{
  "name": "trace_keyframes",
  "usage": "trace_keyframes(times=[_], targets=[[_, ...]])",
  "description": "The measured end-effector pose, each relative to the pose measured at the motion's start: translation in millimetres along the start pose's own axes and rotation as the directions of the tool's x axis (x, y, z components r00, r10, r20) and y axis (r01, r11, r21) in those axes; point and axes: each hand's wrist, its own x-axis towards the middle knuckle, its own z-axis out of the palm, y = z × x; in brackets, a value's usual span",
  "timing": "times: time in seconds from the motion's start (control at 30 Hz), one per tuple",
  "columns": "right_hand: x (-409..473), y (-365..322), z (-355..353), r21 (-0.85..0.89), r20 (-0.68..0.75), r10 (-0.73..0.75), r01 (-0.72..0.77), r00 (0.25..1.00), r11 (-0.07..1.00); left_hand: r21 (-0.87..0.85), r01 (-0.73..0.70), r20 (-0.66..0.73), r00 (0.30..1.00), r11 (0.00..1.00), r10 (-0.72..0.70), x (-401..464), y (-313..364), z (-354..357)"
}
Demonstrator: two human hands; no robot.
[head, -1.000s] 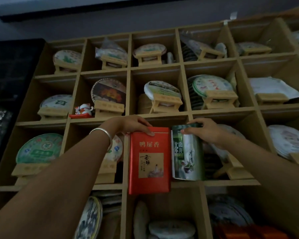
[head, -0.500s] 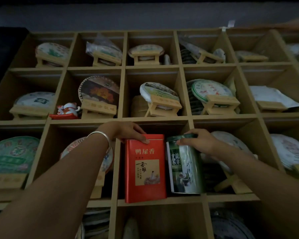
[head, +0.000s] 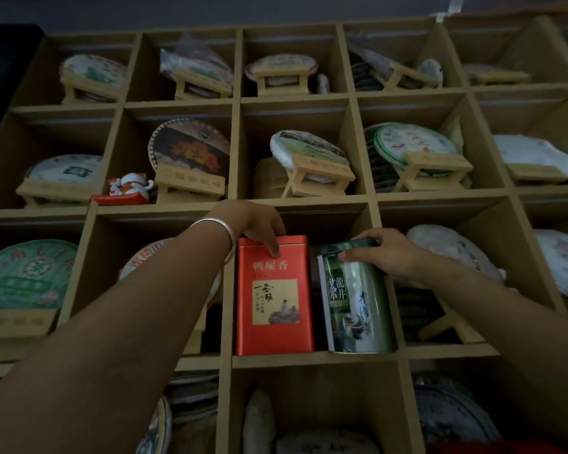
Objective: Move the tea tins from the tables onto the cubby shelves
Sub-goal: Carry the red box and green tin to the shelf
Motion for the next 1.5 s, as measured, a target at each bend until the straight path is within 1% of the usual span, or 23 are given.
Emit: trace_keyframes(times=[0.07,0.2,0.27,0.33,0.4,0.43,0.5,0.53,0.57,0.6,0.63,0.67,0.7,0.73,0.77,0.8,0.87,0.97,1.1,1.27,1.5], targets=[[1.4,2.3,2.4,-0.018,-0.007,-0.018,0.018,1.0,1.0,-0.006,0.017,0.0,1.0,1.0,-0.017,-2.1,-0.5,6.7],[1.7,4.4,9.0,-0.041,-0.007,-0.07,0.07,0.998,0.997,-0.144,-0.001,-0.022,1.0,0.99,-0.002,-10.1,-8.8,22.8],[0.8,6.7,14.9,-0.045,-0.002,-0.078,0.078,0.997,0.996,-0.18,-0.006,-0.034,0.999,0.984,0.0,-11.1,-8.9,33.7],[1.1,8.1,19.3,-0.073,-0.014,-0.06,0.059,0.998,0.996,-0.107,0.003,-0.115,0.993,0.994,-0.015,-8.4,-6.4,48.3],[2.0,6.0,20.9,-0.179,-0.027,-0.062,0.056,0.998,0.982,-0.006,0.023,-0.244,0.969,1.0,-0.023,-5.9,-5.1,62.0],[3.6,4.6,20.8,-0.235,-0.022,-0.072,0.065,0.997,0.97,0.009,0.021,-0.286,0.958,1.0,-0.018,-4.6,-5.9,65.7],[5.5,-2.6,19.6,-0.322,0.006,-0.075,0.073,0.997,0.944,0.0,0.0,-0.3,0.954,1.0,0.0,-3.6,-10.2,66.7],[7.0,-7.0,18.2,-0.395,0.023,-0.067,0.071,0.997,0.916,-0.004,-0.006,-0.29,0.957,1.0,0.004,-4.1,-12.1,65.6],[9.4,-12.3,16.0,-0.533,0.043,-0.077,0.088,0.996,0.841,-0.004,-0.007,-0.282,0.96,1.0,0.006,-4.9,-13.0,64.3],[11.9,-18.1,13.2,-0.697,0.052,-0.094,0.104,0.994,0.709,-0.003,-0.007,-0.278,0.961,1.0,0.006,-5.7,-13.0,63.3],[12.7,-24.7,10.6,-0.812,0.059,-0.1,0.106,0.993,0.574,-0.005,-0.009,-0.277,0.961,1.0,0.007,-6.5,-12.2,62.8],[12.8,-30.5,8.0,-0.854,0.071,-0.087,0.106,0.994,0.509,-0.01,-0.014,-0.275,0.961,1.0,0.011,-7.3,-11.3,62.8],[12.9,-34.8,4.9,-0.844,0.099,-0.049,0.11,0.994,0.524,-0.018,-0.022,-0.272,0.962,1.0,0.016,-8.3,-10.6,62.7],[12.2,-37.1,2.7,-0.801,0.136,-0.007,0.114,0.991,0.587,-0.029,-0.031,-0.27,0.963,0.999,0.022,-9.4,-10.3,62.5],[11.1,-37.2,2.0,-0.764,0.169,0.012,0.123,0.986,0.633,-0.042,-0.039,-0.271,0.962,0.998,0.026,-10.4,-10.9,62.5],[9.7,-36.1,2.3,-0.751,0.194,0.002,0.147,0.981,0.644,-0.052,-0.048,-0.278,0.96,0.998,0.032,-11.1,-11.7,63.0],[8.4,-32.7,3.9,-0.765,0.224,-0.041,0.202,0.974,0.612,-0.048,-0.06,-0.309,0.95,0.997,0.042,-11.9,-12.8,65.7],[9.3,-24.2,5.1,-0.749,0.234,-0.085,0.235,0.969,0.619,-0.027,-0.062,-0.336,0.94,0.998,0.049,-9.3,-13.9,69.0],[9.2,-16.2,7.8,-0.745,0.274,-0.071,0.258,0.959,0.615,-0.03,-0.062,-0.328,0.943,0.998,0.048,-7.3,-13.9,67.5],[9.1,-11.0,15.4,-0.701,0.292,-0.074,0.266,0.953,0.662,-0.069,-0.069,-0.336,0.941,0.995,0.042,-7.0,-11.5,67.6],[15.2,-5.9,22.0,-0.759,0.292,-0.087,0.286,0.952,0.585,-0.111,-0.059,-0.339,0.941,0.992,0.018,-0.7,-6.5,68.2]])
